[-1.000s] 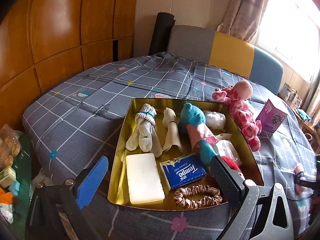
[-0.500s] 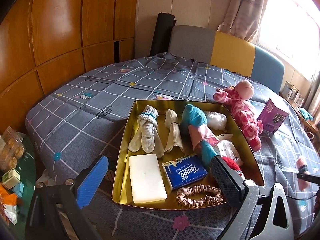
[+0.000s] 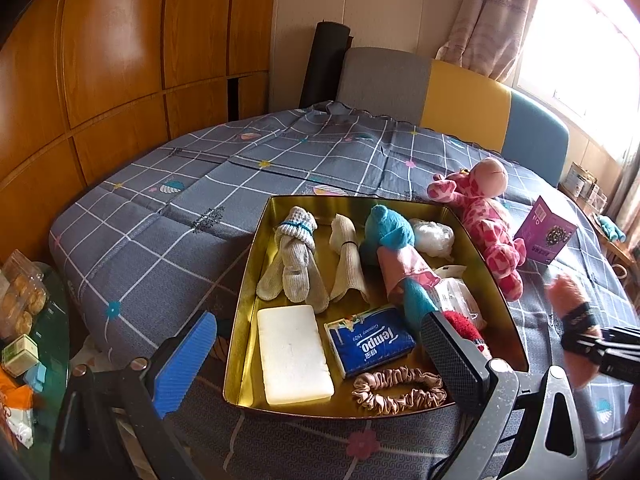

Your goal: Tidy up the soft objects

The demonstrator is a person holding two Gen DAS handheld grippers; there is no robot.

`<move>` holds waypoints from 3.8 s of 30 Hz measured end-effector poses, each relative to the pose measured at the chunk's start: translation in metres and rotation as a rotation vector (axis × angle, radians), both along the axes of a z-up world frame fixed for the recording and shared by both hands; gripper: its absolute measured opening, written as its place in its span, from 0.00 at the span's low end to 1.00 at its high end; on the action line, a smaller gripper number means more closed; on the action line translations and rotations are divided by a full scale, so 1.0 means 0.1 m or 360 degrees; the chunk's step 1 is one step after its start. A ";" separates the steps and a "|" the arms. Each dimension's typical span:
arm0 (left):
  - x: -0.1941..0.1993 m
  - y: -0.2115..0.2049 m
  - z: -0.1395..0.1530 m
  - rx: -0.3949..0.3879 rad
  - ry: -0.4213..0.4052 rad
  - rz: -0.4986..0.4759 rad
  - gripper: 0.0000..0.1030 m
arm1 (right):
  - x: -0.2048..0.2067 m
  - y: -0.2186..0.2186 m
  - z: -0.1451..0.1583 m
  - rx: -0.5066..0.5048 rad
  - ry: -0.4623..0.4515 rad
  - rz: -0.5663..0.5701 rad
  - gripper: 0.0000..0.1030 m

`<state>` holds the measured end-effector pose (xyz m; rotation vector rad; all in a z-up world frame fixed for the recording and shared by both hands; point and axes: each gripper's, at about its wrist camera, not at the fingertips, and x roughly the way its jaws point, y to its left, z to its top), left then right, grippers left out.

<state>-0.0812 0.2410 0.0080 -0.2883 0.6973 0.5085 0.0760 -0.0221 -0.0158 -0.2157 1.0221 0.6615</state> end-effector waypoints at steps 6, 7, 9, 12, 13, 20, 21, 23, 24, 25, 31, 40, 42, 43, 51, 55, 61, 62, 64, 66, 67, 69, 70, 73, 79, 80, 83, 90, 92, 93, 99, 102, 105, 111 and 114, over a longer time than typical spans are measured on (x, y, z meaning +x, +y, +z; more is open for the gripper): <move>-0.04 0.14 0.05 0.0016 0.0018 0.0045 1.00 | -0.30 0.67 0.01 0.0087 0.0042 0.0266 0.34; -0.07 0.17 0.07 0.0024 0.0013 0.0064 1.00 | -0.34 0.78 0.01 0.0091 0.0038 0.0309 0.34; -0.12 0.25 0.10 0.0039 0.0006 0.0104 1.00 | -0.40 0.97 0.00 0.0094 0.0022 0.0377 0.34; -0.23 0.39 0.13 0.0039 -0.0005 0.0173 1.00 | -0.43 1.17 -0.01 0.0103 0.0016 0.0438 0.34; -0.27 0.43 0.13 0.0037 -0.0011 0.0193 1.00 | -0.45 1.25 -0.01 0.0109 0.0016 0.0458 0.34; -0.34 0.55 0.10 0.0016 -0.0021 0.0247 1.00 | -0.52 1.67 0.00 0.0121 -0.0028 0.0536 0.34; -0.34 0.55 0.09 0.0009 -0.0020 0.0245 1.00 | -0.51 1.72 -0.01 0.0121 -0.0032 0.0533 0.34; -0.33 0.54 0.06 -0.0002 -0.0014 0.0235 1.00 | -0.49 1.84 -0.06 0.0114 -0.0018 0.0507 0.34; -0.32 0.55 0.05 -0.0004 -0.0006 0.0236 1.00 | -0.47 1.90 -0.10 0.0119 0.0003 0.0511 0.34; -0.31 0.55 0.02 -0.0015 0.0005 0.0234 1.00 | -0.44 1.94 -0.14 0.0120 0.0026 0.0521 0.34; -0.26 0.52 -0.06 -0.0025 0.0041 0.0213 1.00 | -0.33 2.14 -0.54 -0.0025 0.0092 0.0492 0.41; -0.21 0.50 -0.14 -0.0040 0.0078 0.0207 1.00 | -0.33 1.88 -0.40 0.0044 0.0060 0.0468 0.44; -0.21 0.49 -0.15 -0.0038 0.0083 0.0201 1.00 | -0.36 1.82 -0.36 0.0035 0.0029 0.0467 0.44; -0.20 0.48 -0.15 -0.0034 0.0085 0.0199 1.00 | -0.38 1.82 -0.34 0.0036 0.0017 0.0462 0.44; -0.19 0.37 -0.08 0.0000 0.0072 0.0159 1.00 | -0.41 1.82 -0.38 0.0006 -0.0091 0.0420 0.33; -0.18 0.31 -0.05 0.0011 0.0065 0.0134 1.00 | -0.37 1.79 -0.39 0.0005 -0.0094 0.0394 0.33; -0.16 0.20 -0.02 0.0018 0.0067 0.0098 1.00 | -0.38 1.71 -0.32 0.0047 -0.0054 0.0366 0.37; -0.16 0.17 -0.02 0.0025 0.0068 0.0089 1.00 | -0.40 1.69 -0.30 0.0059 -0.0060 0.0362 0.38; -0.15 0.13 0.00 0.0042 0.0073 0.0082 1.00 | -0.44 1.64 -0.23 0.0085 -0.0100 0.0349 0.40; -0.15 0.07 0.02 0.0060 0.0066 0.0064 1.00 | -0.49 1.58 -0.19 0.0098 -0.0141 0.0333 0.40; -0.15 0.04 0.04 0.0068 0.0060 0.0060 1.00 | -0.50 1.56 -0.16 0.0105 -0.0161 0.0324 0.40; -0.15 -0.01 0.07 0.0076 0.0039 0.0045 1.00 | -0.54 1.48 -0.11 0.0109 -0.0204 0.0291 0.40; -0.15 -0.04 0.08 0.0081 0.0028 0.0042 1.00 | -0.56 1.44 -0.10 0.0117 -0.0225 0.0277 0.40; -0.18 -0.13 0.14 0.0083 -0.0030 0.0021 1.00 | -0.59 1.29 -0.05 0.0098 -0.0291 0.0180 0.40; -0.21 -0.33 0.24 0.0101 -0.0112 -0.0014 1.00 | -0.65 1.02 -0.03 0.0067 -0.0369 0.0008 0.41; -0.20 -0.36 0.24 0.0107 -0.0115 -0.0012 1.00 | -0.66 0.98 -0.03 0.0071 -0.0376 -0.0019 0.41; -0.17 -0.43 0.23 0.0104 -0.0100 -0.0033 1.00 | -0.66 0.86 -0.03 0.0085 -0.0387 -0.0079 0.41; -0.13 -0.51 0.18 0.0153 -0.0050 -0.0029 1.00 | -0.67 0.78 0.01 0.0104 -0.0403 -0.0099 0.40; -0.13 -0.50 0.17 0.0161 -0.0038 -0.0025 1.00 | -0.67 0.78 0.01 0.0107 -0.0404 -0.0099 0.41; -0.13 -0.50 0.16 0.0161 -0.0030 -0.0023 1.00 | -0.67 0.79 0.01 0.0105 -0.0406 -0.0099 0.41; -0.12 -0.49 0.14 0.0170 -0.0010 -0.0012 1.00 | -0.68 0.79 0.02 0.0110 -0.0405 -0.0101 0.41; -0.12 -0.48 0.14 0.0171 -0.0007 -0.0006 1.00 | -0.68 0.80 0.02 0.0109 -0.0409 -0.0100 0.41; -0.12 -0.47 0.14 0.0175 -0.0009 0.0001 1.00 | -0.68 0.80 0.02 0.0109 -0.0409 -0.0099 0.41; -0.13 -0.46 0.15 0.0179 -0.0012 0.0008 1.00 | -0.70 0.82 0.03 0.0108 -0.0418 -0.0086 0.41; -0.14 -0.44 0.16 0.0176 -0.0020 0.0011 1.00 | -0.71 0.83 0.03 0.0106 -0.0424 -0.0077 0.41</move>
